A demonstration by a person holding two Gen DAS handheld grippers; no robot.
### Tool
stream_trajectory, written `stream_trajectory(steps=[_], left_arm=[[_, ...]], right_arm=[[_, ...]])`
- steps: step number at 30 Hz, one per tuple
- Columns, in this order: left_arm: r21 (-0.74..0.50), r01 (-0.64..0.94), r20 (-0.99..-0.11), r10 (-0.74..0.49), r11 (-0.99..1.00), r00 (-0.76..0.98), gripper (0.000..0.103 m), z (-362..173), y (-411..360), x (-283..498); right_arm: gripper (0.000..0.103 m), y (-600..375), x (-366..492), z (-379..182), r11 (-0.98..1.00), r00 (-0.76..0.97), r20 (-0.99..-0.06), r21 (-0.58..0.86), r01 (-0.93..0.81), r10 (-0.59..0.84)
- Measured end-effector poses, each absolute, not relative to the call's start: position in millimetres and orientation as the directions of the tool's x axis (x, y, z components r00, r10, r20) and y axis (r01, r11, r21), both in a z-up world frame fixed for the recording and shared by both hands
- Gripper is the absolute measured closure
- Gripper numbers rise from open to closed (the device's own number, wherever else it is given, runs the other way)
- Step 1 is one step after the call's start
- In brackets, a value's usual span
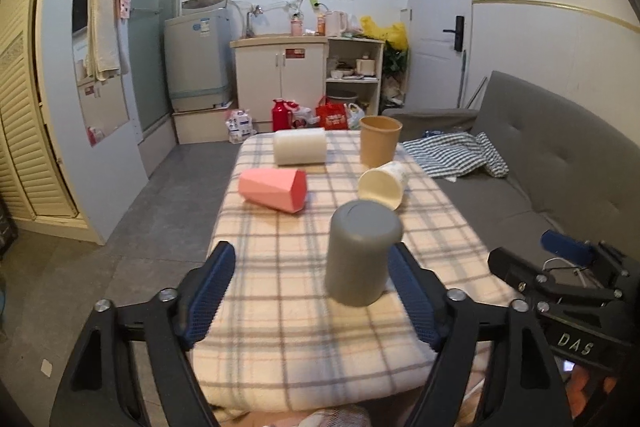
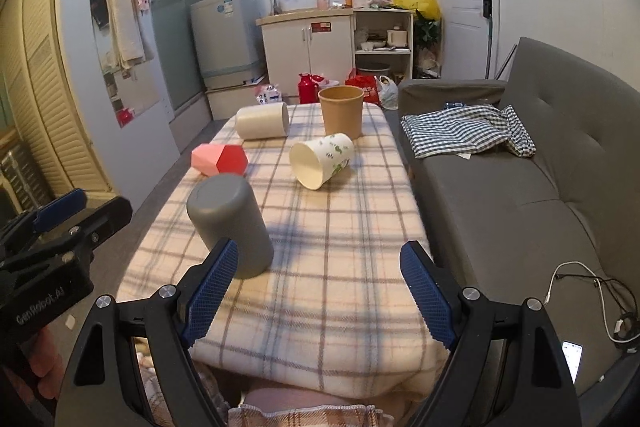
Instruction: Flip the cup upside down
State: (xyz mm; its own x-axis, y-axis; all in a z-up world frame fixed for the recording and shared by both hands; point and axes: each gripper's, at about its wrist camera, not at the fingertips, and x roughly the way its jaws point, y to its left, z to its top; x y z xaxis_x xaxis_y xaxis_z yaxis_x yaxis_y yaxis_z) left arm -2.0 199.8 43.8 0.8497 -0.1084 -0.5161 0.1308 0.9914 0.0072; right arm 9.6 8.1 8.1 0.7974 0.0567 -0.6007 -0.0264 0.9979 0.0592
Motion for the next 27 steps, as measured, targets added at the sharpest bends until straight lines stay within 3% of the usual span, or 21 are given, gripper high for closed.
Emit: stream_trajectory(steps=[4,7,27], left_arm=[[0.003,0.120,-0.504,-0.102,0.993,0.858,0.014,35,205,-7],[0.012,0.084,-0.501,-0.066,0.996,0.863,0.000,31,209,-8],[-0.013,0.050,-0.552,-0.049,0.999,0.833,0.000,15,217,0]], right_arm=[[0.010,11,12,0,0.998,0.792,-0.608,0.062,-0.026,0.058],[0.006,10,16,-5,0.998,0.779,-0.625,0.066,-0.016,0.054],[0.000,10,22,-14,0.997,0.754,-0.654,0.070,-0.019,0.061]])
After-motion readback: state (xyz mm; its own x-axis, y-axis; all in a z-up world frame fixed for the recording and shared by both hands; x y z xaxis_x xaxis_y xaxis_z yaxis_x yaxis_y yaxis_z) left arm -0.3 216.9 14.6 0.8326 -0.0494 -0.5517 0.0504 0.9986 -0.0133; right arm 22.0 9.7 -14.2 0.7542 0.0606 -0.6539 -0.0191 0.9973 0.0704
